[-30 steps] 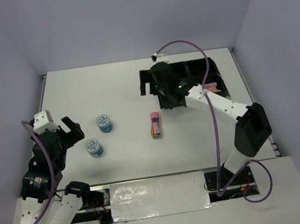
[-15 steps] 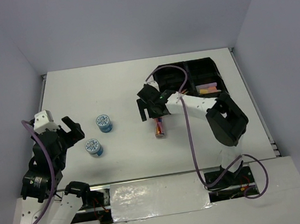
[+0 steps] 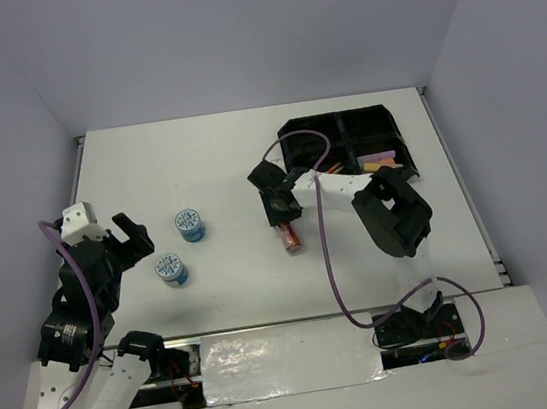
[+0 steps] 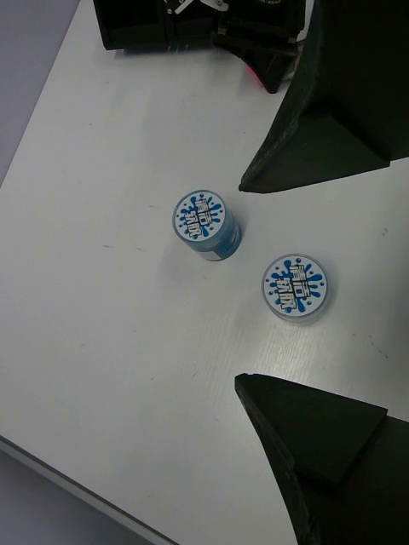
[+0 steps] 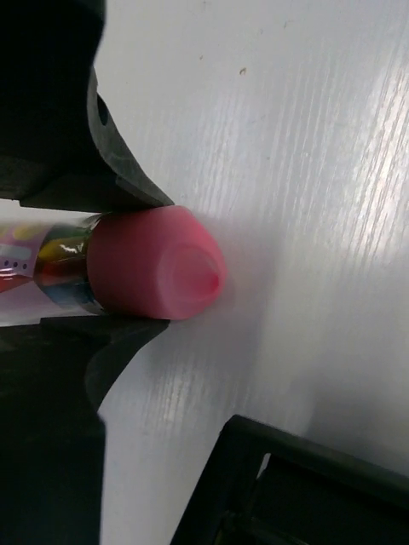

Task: Sort the stationery into containers
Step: Pick up the stationery from the center of the board, then place the stationery in the storage box, then pick up the stationery from the center of the board.

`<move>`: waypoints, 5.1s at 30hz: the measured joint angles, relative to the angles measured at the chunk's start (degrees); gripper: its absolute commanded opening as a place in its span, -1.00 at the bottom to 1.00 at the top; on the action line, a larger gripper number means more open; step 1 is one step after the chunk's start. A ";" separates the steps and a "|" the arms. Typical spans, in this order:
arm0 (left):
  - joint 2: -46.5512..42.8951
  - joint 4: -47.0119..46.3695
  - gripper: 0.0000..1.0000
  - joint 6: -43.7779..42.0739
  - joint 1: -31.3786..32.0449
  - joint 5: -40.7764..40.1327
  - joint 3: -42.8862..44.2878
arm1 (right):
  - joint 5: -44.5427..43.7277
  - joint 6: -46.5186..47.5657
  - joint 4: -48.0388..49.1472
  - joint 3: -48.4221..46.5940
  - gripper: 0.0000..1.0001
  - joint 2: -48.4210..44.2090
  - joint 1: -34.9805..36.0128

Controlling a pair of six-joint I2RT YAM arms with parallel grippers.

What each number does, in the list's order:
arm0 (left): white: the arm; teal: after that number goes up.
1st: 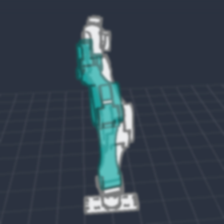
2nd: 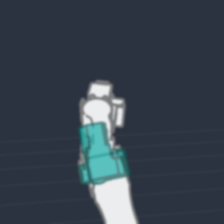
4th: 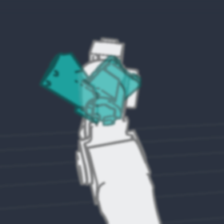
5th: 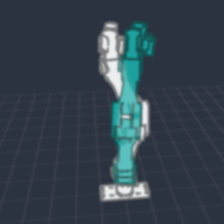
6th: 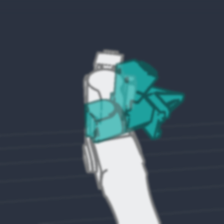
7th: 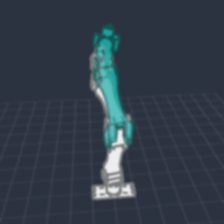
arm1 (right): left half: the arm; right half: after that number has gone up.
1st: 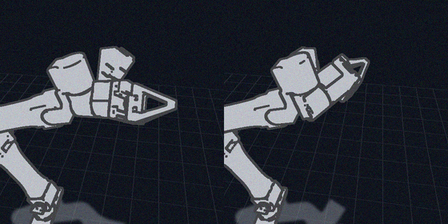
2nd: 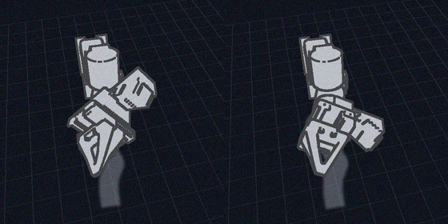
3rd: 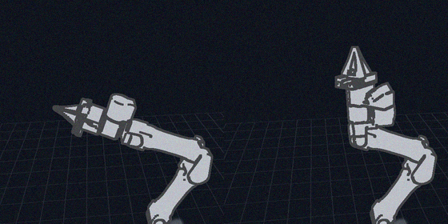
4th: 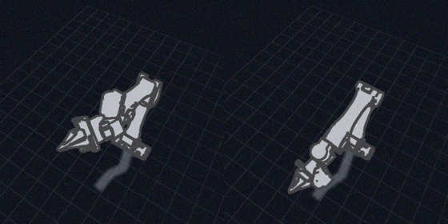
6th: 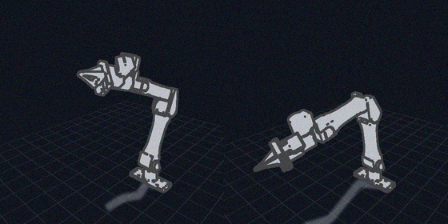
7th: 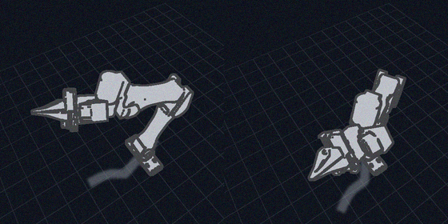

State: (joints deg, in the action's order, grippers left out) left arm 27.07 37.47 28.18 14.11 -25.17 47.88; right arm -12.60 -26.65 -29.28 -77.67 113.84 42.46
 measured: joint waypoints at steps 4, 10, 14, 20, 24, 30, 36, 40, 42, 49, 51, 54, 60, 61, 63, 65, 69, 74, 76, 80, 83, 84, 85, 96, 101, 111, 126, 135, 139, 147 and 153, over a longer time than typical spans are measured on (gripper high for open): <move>0.00 -0.07 0.99 -0.02 0.00 0.04 -0.02 | 2.14 1.07 1.79 1.40 -1.00 -0.96 -0.24; 0.00 -0.13 0.99 -0.98 0.00 0.07 -0.02 | 15.76 4.22 9.75 6.97 -1.00 -8.20 0.04; 0.02 -0.15 0.99 -1.05 0.00 0.07 -0.02 | 12.87 9.66 18.12 6.84 -1.00 -17.94 -0.09; 0.00 -0.15 0.99 -1.05 0.00 0.07 -0.02 | -8.55 19.58 44.59 5.81 -1.00 -24.13 -6.97; 0.00 -0.17 0.99 -1.09 0.00 0.15 -0.02 | -16.92 23.76 58.90 5.35 -1.00 -18.23 -16.04; -0.04 -0.26 0.99 -1.20 0.07 1.03 -0.11 | -23.67 36.09 77.64 8.09 -1.00 -6.93 -25.27; 0.15 -0.26 0.99 -1.29 0.15 1.77 -0.39 | -23.56 42.16 85.99 7.23 -1.00 -4.46 -28.33; 0.07 -0.28 0.99 -1.31 0.20 1.92 -0.42 | -20.31 37.97 85.81 7.08 -1.00 -4.35 -32.89; 0.07 -0.28 0.99 -1.31 0.20 1.97 -0.42 | -17.84 35.47 85.90 7.43 -1.00 -4.00 -35.30; 0.09 -0.55 0.99 -1.49 0.24 2.73 -0.42 | -10.29 29.35 86.16 8.87 -1.00 -1.46 -38.12; 0.09 -0.68 0.99 -1.49 0.24 2.95 -0.42 | -8.11 27.56 86.20 9.01 -1.00 -0.20 -38.40; 0.09 -0.66 0.99 -1.49 0.24 2.99 -0.42 | -5.05 25.16 86.16 9.86 -1.00 1.18 -39.17; 0.09 -0.68 0.99 -1.49 0.24 3.04 -0.42 | -1.66 23.67 86.27 10.40 -0.99 3.67 -40.70; 0.09 -0.68 0.99 -1.51 0.24 3.04 -0.42 | -1.49 23.56 86.27 10.56 -0.96 3.87 -40.83; 0.09 -0.68 0.99 -1.51 0.24 3.04 -0.42 | -1.05 23.43 86.31 11.04 -0.83 4.15 -40.96; 0.09 -0.68 0.99 -1.51 0.24 3.08 -0.42 | -0.44 23.28 86.31 11.37 -0.83 4.28 -40.96; 0.09 -0.68 0.99 -1.73 0.24 3.21 -0.42 | 0.15 23.08 86.33 11.37 -0.80 4.44 -41.00; 0.07 -0.68 0.99 -2.47 0.24 3.30 -0.42 | 0.59 23.04 86.79 11.39 -0.48 4.46 -41.00; 0.07 -0.70 0.99 -2.51 0.24 3.43 -0.42 | 0.66 23.02 87.65 11.72 -0.47 4.46 -41.00; 0.07 -0.76 0.99 -2.51 0.28 3.50 -0.42 | 0.87 22.86 90.03 13.44 -0.36 4.46 -41.00; -0.04 -1.11 0.99 -2.54 0.28 3.58 -0.42 | 1.07 22.86 90.53 14.32 -0.12 4.46 -41.00; -0.13 -1.16 0.99 -2.54 0.31 3.61 -0.42 | 1.11 22.86 90.62 14.47 -0.05 4.46 -41.00; -0.31 -1.14 0.99 -2.54 0.33 3.63 -0.44 | 1.20 22.86 90.64 14.47 0.07 4.46 -41.00; -0.70 -1.36 0.99 -2.54 0.33 3.63 -0.44 | 2.36 22.73 93.24 15.13 0.49 4.44 -41.00; -0.72 -1.49 0.99 -2.56 0.37 3.63 -0.42 | 3.10 22.69 93.15 15.13 0.69 4.39 -41.00; -0.72 -1.51 0.99 -2.54 0.44 3.65 -0.44 | 2.10 21.66 83.49 13.22 0.99 -3.30 -40.11; 2.80 0.90 0.99 -0.28 -0.28 -2.67 -0.42 | -10.80 20.04 31.93 -13.42 0.99 -18.08 -10.34; 1.79 2.78 0.99 1.99 -1.51 -6.78 -0.24 | 1.60 13.29 12.07 -27.54 0.99 -3.78 9.55; 0.46 2.56 0.98 1.84 -1.70 -6.21 -0.24 | 2.45 14.05 5.49 -42.40 0.99 11.93 14.12; -0.07 1.36 0.99 0.74 -1.73 -3.67 -0.24 | 2.47 15.30 -4.15 -49.62 0.99 24.39 17.94; -0.22 1.01 0.99 0.37 -1.84 -2.51 -0.26 | 0.85 16.13 -4.22 -49.51 0.99 24.41 17.88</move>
State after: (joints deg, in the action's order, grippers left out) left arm 26.85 38.48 28.56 12.27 -27.68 47.62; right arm -11.75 -10.52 -33.50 -127.17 138.26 60.34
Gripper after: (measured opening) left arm 0.993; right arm 0.995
